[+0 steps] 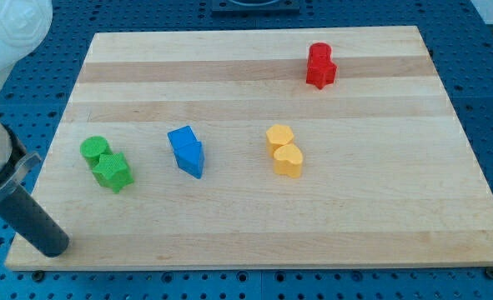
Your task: Move the green star closer to the blue triangle
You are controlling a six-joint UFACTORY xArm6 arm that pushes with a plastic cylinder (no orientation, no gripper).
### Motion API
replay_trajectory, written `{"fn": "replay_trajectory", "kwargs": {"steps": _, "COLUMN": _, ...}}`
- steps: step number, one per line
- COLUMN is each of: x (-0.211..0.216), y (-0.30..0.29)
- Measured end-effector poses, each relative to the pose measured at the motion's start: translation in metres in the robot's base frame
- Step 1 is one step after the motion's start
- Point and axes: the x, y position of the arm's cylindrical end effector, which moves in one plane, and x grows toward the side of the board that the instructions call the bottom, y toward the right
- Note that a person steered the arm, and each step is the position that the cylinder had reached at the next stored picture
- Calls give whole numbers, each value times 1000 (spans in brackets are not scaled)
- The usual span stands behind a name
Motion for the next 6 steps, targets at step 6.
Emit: {"fn": "replay_trajectory", "kwargs": {"steps": 6, "x": -89, "y": 0}}
